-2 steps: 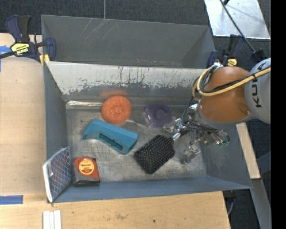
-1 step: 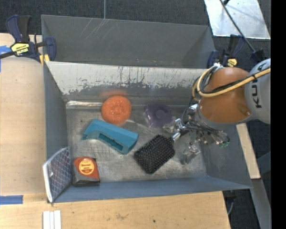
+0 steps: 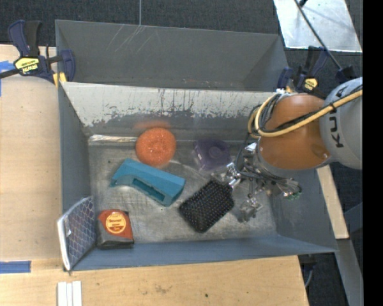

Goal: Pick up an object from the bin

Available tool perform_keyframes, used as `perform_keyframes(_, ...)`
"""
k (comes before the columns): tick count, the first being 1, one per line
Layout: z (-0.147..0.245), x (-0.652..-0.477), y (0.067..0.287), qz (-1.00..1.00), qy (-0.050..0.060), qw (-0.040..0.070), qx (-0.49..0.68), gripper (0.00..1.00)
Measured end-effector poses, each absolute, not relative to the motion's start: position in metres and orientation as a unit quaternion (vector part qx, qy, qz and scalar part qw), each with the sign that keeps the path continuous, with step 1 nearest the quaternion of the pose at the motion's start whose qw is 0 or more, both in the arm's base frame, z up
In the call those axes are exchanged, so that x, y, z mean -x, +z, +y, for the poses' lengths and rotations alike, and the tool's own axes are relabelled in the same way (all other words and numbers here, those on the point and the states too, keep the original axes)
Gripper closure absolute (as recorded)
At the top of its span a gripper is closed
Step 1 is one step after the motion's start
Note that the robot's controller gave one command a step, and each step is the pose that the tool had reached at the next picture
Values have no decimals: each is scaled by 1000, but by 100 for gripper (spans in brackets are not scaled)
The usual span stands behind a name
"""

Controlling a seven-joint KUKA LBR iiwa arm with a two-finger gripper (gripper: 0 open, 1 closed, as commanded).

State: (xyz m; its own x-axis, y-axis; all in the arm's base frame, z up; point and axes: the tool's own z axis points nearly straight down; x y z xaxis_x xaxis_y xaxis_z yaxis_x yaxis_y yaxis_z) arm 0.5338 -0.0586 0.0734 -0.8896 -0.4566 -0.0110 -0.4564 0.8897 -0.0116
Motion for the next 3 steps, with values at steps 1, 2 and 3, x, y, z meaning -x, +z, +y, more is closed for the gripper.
perform_keyframes(1, -28, -531, 73, 965, -3, 5, 261, 0)
perform_keyframes(2, -11, -520, 74, 960, -4, 9, 279, 0)
perform_keyframes(3, 27, -519, 76, 892, -5, 8, 452, 100)
